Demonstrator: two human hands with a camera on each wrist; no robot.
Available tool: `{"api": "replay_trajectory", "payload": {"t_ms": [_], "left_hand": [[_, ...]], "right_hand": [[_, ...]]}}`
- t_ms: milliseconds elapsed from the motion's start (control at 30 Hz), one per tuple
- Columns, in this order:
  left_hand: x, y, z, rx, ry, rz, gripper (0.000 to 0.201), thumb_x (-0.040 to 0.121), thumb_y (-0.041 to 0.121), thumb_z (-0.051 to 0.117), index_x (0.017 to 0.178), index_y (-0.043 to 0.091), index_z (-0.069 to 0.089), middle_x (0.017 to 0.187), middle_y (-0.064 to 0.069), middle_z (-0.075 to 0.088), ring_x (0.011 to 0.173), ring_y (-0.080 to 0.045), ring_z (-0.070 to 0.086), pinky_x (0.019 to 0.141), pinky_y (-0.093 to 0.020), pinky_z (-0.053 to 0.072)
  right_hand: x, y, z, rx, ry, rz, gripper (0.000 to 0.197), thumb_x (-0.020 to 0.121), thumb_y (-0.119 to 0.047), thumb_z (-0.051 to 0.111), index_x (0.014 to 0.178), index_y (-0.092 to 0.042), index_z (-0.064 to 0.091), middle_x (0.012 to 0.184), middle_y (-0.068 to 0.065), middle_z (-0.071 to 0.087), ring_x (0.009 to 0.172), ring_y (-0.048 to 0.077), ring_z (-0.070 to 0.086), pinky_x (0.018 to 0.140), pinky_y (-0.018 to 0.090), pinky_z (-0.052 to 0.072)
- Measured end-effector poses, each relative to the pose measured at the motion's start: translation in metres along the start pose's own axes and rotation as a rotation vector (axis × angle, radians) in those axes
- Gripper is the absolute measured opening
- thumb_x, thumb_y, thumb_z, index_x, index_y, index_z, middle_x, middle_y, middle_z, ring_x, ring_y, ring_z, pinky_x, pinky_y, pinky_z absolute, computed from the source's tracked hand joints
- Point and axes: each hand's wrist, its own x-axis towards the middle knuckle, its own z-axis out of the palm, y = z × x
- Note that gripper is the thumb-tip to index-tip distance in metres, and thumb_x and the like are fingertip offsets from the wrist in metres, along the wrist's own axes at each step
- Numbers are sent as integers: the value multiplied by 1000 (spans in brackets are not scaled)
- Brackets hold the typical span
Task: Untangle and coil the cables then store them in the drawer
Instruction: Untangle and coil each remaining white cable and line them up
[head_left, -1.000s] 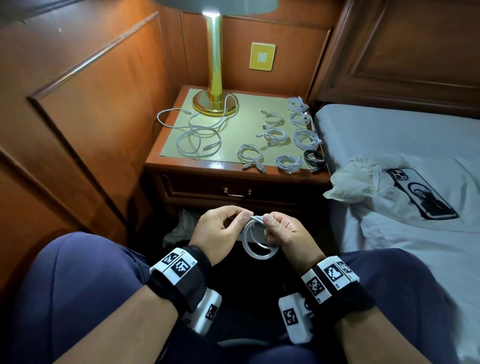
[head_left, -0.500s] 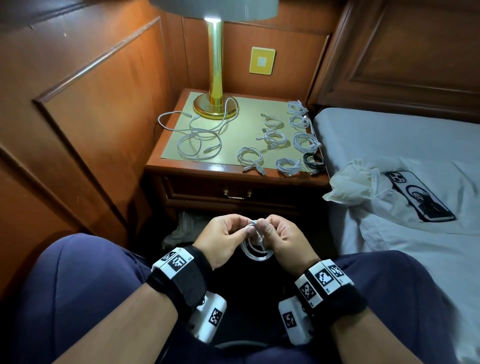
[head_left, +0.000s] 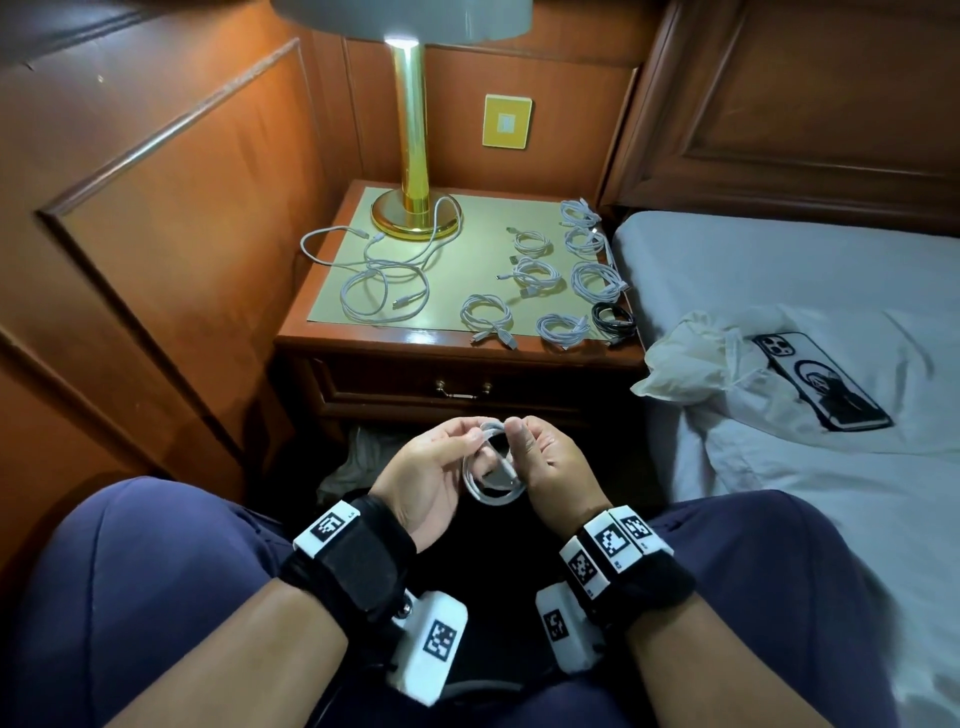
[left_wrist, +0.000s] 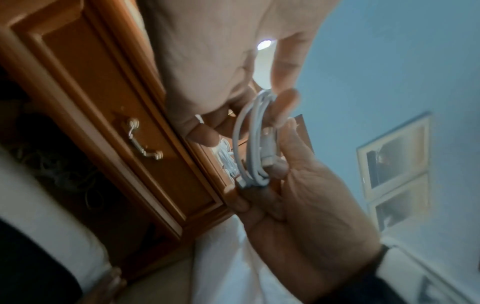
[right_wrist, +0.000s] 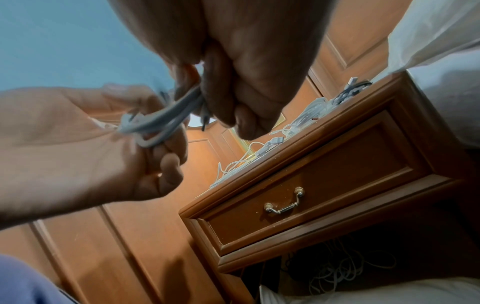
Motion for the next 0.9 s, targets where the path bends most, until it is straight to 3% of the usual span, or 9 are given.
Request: {"api": "replay_trajectory", "payload": {"t_ms": [100, 200, 300, 400, 500, 600, 700, 767, 900], "left_hand": [[-1, 0, -1, 202, 97, 75, 26, 97, 11, 61, 111, -11, 63, 73, -15, 57, 68, -20, 54, 70, -27, 48], [0, -3, -6, 583, 170, 201, 2, 92, 12, 71, 94, 13, 71, 77, -7, 68, 69, -14, 62, 72, -31, 53], [2, -4, -12, 839, 252, 290, 14, 87, 19, 78, 86, 33, 74, 92, 2, 70, 78, -15, 68, 77, -32, 58], [1, -1, -11, 836, 192, 291, 13, 90, 16, 73, 91, 28, 75, 91, -2, 77, 82, -11, 71, 80, -29, 59], [0, 1, -6, 563, 90, 197, 13, 94, 4, 66, 97, 12, 75, 90, -7, 78, 86, -15, 72, 83, -27, 57], [2, 3, -5, 437, 39, 130, 11, 94, 0, 62, 90, 0, 72, 78, -8, 70, 79, -18, 66, 78, -21, 54], [5, 3, -6, 611, 55, 116, 10, 94, 6, 65, 92, 11, 74, 74, -2, 70, 70, -12, 60, 69, -24, 51], [5, 1, -7, 833, 83, 149, 13, 88, 17, 65, 96, 23, 74, 84, -3, 75, 72, -16, 66, 72, -32, 54], [3, -2, -8, 1040, 191, 251, 23, 82, 16, 70, 97, 34, 69, 93, 2, 69, 64, -4, 58, 68, -17, 49]], "right_hand": [[-1, 2, 1, 42, -9, 15, 56, 92, -59, 46, 85, -6, 59, 57, -10, 54, 54, 5, 48, 57, 24, 40], [-4, 1, 1, 55, -37, 11, 52, 94, -55, 48, 86, -5, 61, 58, -9, 56, 56, 6, 51, 58, 24, 42], [-4, -2, -1, 66, -30, 17, 54, 91, -51, 48, 90, 1, 61, 58, -7, 55, 55, 6, 50, 55, 21, 42], [-5, -2, -1, 58, -26, 9, 51, 91, -51, 49, 89, -2, 62, 59, -7, 56, 56, 7, 51, 55, 22, 43], [-5, -1, 1, 55, -14, 12, 49, 91, -53, 49, 89, -6, 63, 57, -10, 56, 55, 5, 50, 56, 22, 42], [-3, 0, 1, 66, 3, 17, 48, 93, -52, 49, 91, -6, 64, 56, -10, 57, 54, 4, 50, 54, 21, 41], [-3, 2, 0, 84, 4, 27, 40, 93, -52, 49, 87, -16, 66, 59, -8, 56, 55, 8, 50, 53, 22, 41], [-4, 2, -1, 48, 17, 32, 40, 92, -52, 48, 86, -16, 64, 63, -6, 57, 57, 8, 52, 55, 23, 43], [-3, -2, -1, 49, 49, 38, 44, 89, -52, 49, 86, -10, 61, 66, -2, 57, 55, 3, 53, 54, 19, 44]]}}
